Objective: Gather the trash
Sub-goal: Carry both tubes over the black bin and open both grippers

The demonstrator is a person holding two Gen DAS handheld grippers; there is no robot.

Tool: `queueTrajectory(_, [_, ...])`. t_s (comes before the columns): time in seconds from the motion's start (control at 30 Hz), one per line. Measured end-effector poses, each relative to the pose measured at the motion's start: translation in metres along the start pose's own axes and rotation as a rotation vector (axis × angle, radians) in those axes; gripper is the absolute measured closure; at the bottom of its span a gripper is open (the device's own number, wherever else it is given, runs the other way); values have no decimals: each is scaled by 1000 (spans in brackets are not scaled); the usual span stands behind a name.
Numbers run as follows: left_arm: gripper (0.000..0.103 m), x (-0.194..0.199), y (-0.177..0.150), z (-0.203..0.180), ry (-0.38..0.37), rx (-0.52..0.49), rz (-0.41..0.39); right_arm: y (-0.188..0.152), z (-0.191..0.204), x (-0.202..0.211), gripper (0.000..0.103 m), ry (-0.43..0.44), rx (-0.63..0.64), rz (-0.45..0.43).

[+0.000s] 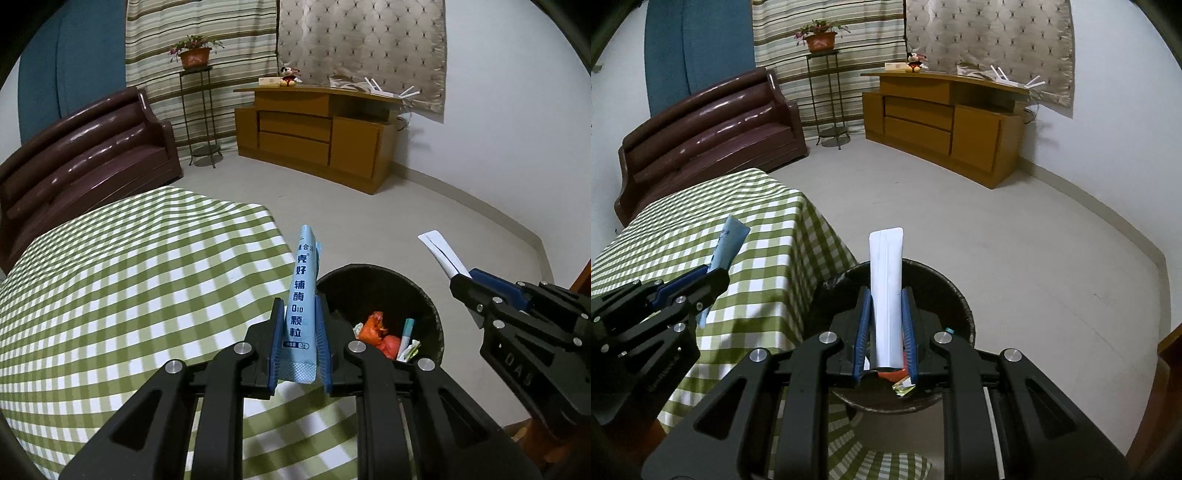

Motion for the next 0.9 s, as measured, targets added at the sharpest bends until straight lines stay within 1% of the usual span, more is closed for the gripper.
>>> queueTrajectory(0.57, [85, -21, 1, -32, -2, -42, 26, -1, -22, -12, 86, -12, -37, 7])
queueTrajectory(0.9, [84, -31, 6, -39, -3, -54, 44, -1, -32, -18, 85, -18, -53, 6])
Point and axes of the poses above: each gripper's, at about its wrist camera, not at the fingertips, and x roughly against the way its jaws point, z to its left, y to its top, the point moved 6 cm from there along -x, roughly the way its jaws point, and after that the axes turned 14 degrees about y, right-handed, at the moved point
